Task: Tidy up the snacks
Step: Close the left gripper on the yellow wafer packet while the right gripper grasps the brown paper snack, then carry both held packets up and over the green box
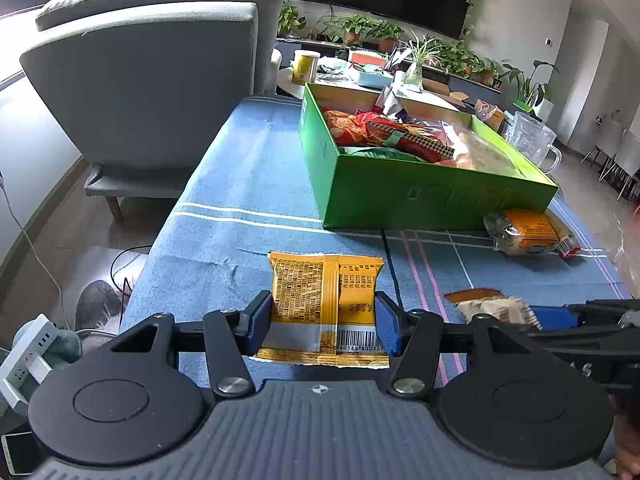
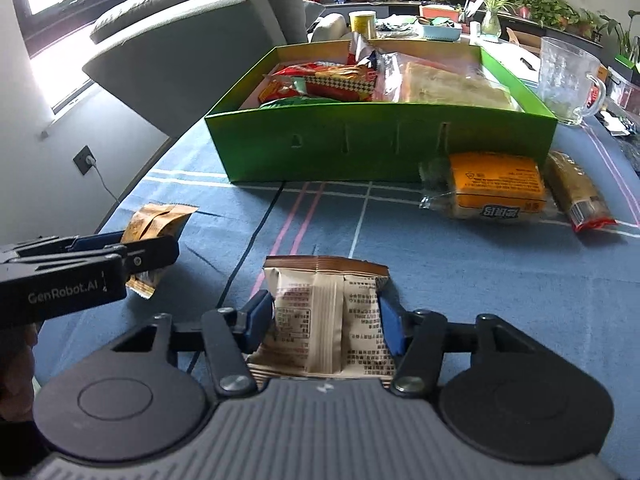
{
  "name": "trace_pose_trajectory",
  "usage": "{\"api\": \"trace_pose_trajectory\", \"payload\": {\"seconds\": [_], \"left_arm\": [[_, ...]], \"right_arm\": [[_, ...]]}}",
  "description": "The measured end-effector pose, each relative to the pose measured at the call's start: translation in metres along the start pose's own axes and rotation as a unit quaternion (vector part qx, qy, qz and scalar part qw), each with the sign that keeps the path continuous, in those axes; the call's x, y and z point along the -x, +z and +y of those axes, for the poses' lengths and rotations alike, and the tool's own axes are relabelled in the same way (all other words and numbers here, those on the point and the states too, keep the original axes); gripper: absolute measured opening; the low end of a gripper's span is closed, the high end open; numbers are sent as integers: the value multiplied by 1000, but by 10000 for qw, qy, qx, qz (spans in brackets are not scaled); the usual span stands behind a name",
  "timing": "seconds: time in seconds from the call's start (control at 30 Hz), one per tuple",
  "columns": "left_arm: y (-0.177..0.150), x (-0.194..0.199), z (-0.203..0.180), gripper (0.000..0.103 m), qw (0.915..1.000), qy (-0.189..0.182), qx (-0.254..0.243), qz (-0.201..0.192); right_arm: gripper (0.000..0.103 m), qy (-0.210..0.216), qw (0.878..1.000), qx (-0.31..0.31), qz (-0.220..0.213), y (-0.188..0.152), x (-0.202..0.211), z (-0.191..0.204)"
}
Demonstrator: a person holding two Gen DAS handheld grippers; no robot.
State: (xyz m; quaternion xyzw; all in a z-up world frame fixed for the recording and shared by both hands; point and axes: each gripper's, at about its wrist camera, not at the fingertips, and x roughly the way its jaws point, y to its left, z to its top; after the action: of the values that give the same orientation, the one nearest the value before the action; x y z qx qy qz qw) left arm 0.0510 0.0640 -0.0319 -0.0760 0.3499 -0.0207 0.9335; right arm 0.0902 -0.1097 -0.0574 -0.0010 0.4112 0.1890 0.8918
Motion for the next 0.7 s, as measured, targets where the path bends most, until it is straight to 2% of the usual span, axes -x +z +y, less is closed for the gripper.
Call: {"api": "trace_pose_trajectory", "payload": {"seconds": [0.37, 0.7], "left_arm": [[4, -1, -16, 51, 9999, -75, -147, -18], [14, 0, -38, 51, 9985, -212, -474, -172]], "right_arm": [[80, -1, 9991, -234, -340, 8, 17, -15], [80, -1, 9976, -358, -587, 18, 30, -30]]}}
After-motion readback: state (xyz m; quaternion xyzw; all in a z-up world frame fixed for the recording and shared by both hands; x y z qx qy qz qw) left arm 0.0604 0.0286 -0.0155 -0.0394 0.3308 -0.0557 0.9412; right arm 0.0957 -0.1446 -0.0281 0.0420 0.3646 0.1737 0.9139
